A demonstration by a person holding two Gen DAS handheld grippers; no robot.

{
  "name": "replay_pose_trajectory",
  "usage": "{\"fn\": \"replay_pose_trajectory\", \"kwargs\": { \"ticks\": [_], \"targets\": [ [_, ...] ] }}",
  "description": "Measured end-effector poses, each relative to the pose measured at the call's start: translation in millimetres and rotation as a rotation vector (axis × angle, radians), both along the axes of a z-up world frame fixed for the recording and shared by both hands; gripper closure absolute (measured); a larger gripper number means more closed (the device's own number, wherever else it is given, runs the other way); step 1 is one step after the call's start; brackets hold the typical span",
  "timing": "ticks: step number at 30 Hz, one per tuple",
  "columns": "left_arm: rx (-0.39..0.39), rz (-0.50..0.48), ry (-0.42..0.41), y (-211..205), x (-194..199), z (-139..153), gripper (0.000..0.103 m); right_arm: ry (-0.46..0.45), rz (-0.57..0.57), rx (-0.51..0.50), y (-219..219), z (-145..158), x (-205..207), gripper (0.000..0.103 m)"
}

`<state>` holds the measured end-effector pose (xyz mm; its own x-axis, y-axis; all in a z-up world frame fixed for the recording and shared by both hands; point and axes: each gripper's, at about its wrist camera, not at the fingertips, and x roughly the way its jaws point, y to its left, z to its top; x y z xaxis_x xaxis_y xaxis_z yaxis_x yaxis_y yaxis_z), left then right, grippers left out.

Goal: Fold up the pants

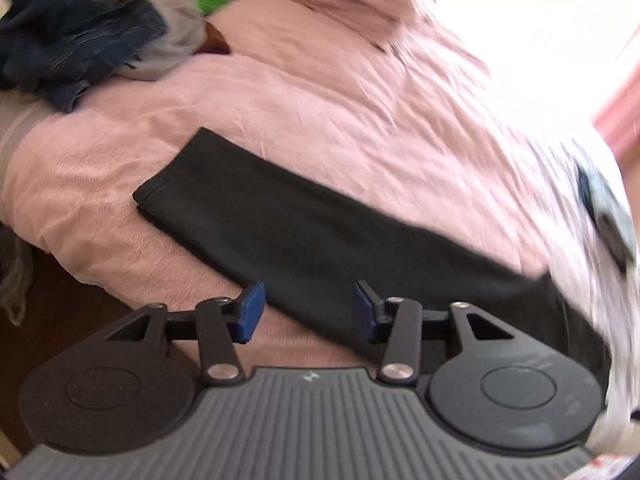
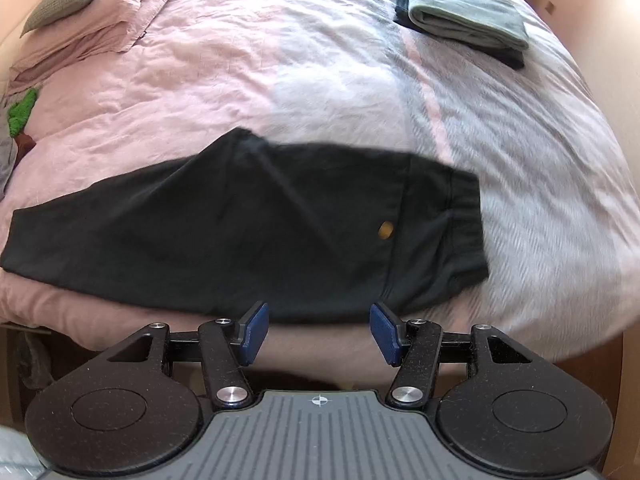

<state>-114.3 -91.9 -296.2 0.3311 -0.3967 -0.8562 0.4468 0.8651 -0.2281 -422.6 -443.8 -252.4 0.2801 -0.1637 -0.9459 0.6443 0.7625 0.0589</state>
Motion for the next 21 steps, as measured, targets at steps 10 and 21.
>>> {"fn": "replay_pose_trajectory", "kwargs": {
  "ticks": [10,21],
  "targets": [
    [-0.077,0.076,-0.066,-1,41,-82,0.065,-0.061,-0.055,-0.05,-78,-60,-12,0.049],
    [-0.156,-0.009,-0.206,21,46,-140,0.077,-0.33,-0.094,-0.185,-81,-141,-20,0.049]
  ]
}}
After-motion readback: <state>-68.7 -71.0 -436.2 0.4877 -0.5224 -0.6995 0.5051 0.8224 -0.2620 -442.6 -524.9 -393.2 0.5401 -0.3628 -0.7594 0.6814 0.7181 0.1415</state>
